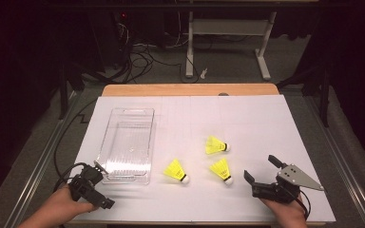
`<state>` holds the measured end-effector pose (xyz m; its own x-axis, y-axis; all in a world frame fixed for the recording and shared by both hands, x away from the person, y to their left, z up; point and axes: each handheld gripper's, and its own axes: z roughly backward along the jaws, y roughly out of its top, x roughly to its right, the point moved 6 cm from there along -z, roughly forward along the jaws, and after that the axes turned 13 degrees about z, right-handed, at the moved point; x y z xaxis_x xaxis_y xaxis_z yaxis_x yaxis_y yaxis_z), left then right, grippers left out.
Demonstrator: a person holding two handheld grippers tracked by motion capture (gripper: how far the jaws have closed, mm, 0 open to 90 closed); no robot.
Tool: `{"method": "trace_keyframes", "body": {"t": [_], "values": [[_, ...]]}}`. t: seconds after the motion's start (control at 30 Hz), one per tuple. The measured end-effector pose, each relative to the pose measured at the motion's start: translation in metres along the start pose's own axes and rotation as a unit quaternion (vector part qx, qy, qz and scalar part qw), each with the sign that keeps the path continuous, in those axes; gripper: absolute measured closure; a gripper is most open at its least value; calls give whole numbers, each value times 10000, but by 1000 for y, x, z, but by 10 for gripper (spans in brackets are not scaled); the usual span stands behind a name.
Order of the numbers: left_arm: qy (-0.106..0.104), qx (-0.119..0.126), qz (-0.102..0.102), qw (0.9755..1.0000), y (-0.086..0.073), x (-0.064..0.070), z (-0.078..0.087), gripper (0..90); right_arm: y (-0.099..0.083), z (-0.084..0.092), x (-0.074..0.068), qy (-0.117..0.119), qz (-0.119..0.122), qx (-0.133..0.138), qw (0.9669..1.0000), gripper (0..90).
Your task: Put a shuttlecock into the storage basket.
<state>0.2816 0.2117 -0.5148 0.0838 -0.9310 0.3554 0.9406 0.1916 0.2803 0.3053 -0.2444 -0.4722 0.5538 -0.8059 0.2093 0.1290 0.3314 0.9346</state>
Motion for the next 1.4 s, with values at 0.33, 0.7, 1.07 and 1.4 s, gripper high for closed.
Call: {"method": "trace_keyframes", "body": {"t": [0.33, 0.7, 1.07, 1.4], "values": [[-155, -128, -162, 9997, -13, 23, 0, 7, -1, 0, 0, 2, -23, -7, 10000, 2], [-276, -261, -281, 9989, -20, 41, -2, 7, 0, 1, 1, 15, -50, 6, 10000, 2], [-375, -357, -410, 9978, -26, 64, -7, 7, 1, 1, 0, 48, -12, -18, 10000, 2], [-457, -444, -523, 9966, -30, 82, -11, 6, 1, -1, -3, 91, 40, -47, 9999, 2]]}}
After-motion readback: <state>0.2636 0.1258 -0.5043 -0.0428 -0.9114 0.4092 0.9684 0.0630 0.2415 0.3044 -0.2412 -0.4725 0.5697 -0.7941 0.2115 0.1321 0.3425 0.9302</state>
